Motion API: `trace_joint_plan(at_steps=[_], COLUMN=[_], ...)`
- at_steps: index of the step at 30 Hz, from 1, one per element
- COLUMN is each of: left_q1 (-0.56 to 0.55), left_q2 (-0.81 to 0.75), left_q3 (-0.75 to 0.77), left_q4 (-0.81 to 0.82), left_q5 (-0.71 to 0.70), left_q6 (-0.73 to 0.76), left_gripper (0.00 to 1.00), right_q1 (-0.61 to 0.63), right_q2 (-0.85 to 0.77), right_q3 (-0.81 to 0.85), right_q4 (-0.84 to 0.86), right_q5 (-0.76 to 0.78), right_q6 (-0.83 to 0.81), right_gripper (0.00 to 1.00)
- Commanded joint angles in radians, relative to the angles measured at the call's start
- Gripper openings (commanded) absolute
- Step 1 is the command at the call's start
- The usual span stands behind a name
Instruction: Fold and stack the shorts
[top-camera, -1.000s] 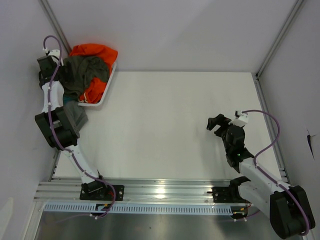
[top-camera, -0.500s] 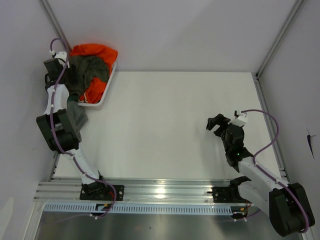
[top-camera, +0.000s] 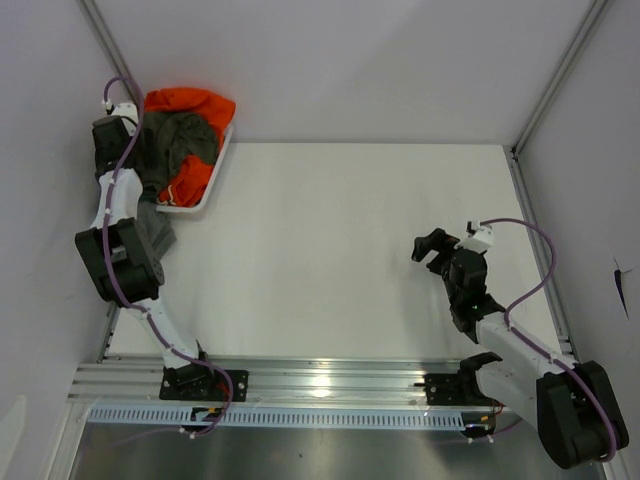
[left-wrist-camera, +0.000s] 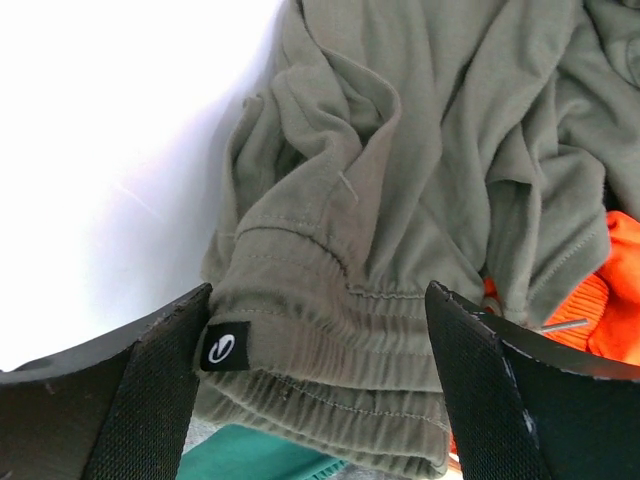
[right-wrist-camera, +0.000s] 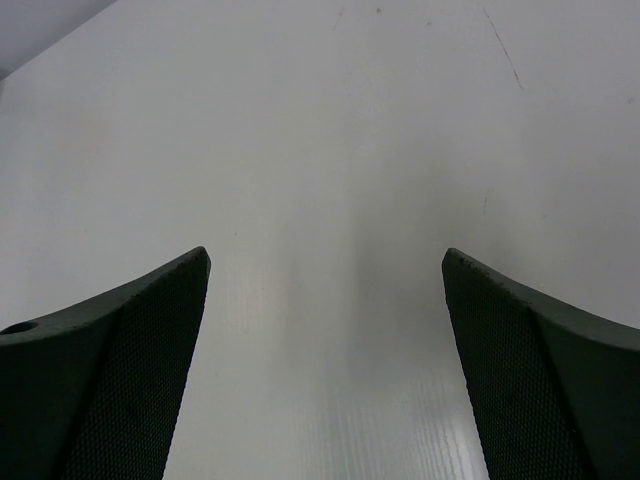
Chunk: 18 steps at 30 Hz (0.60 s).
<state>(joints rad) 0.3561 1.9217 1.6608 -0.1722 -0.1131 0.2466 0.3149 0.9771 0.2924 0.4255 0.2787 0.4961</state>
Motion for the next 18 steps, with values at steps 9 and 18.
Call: trace_joint_plan(at_steps=[9,18], left_q1=[-0.009,-0.022], left_q2=[-0.047,-0.044], left_q3=[0.013,0.033], left_q4=[0.039,0.074], left_q5=[-0.028,-0.112], left_q6=[0.034,0.060], left_gripper=[0.65,0.61], right_q1=[0.004,0.003], right_q2=[0.034,0.061], right_q3=[0.036,0.044], right_q4=[0.041,0.044], right_q5=[-0.006,-0.024], right_q6=[-0.011,-0.013], right_gripper=[1.00,0.99])
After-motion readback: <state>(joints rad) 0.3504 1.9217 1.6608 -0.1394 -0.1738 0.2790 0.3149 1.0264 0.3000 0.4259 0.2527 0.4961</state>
